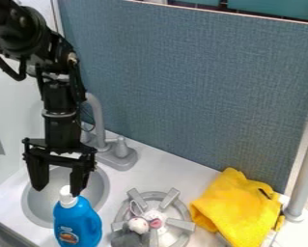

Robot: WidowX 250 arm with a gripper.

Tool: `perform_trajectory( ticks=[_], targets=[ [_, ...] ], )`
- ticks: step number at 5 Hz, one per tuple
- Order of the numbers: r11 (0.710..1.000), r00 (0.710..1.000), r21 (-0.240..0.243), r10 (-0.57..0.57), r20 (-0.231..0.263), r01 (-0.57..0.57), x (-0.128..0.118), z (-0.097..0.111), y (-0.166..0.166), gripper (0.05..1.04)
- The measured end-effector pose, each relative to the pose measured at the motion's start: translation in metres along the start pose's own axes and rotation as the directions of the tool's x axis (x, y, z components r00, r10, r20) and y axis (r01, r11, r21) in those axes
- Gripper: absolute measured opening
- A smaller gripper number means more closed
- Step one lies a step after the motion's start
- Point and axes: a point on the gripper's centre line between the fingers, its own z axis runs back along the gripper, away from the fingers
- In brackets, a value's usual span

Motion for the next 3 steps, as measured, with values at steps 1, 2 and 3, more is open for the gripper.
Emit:
perform_trajectory(
  ticks=[1, 2, 3],
  targets=[
    [0.999, 0.996, 0.013, -0.039, 0.086, 0.038, -0.012, 0.038, -0.019, 1.000],
    [0.994, 0.979, 0.019, -0.106, 0.174, 0.105, -0.027, 0.061, -0.060, 1.001],
    [0.974, 0.968, -0.026, -0.221, 0.118, 0.225, -0.034, 0.045, -0.101, 1.001]
  ],
)
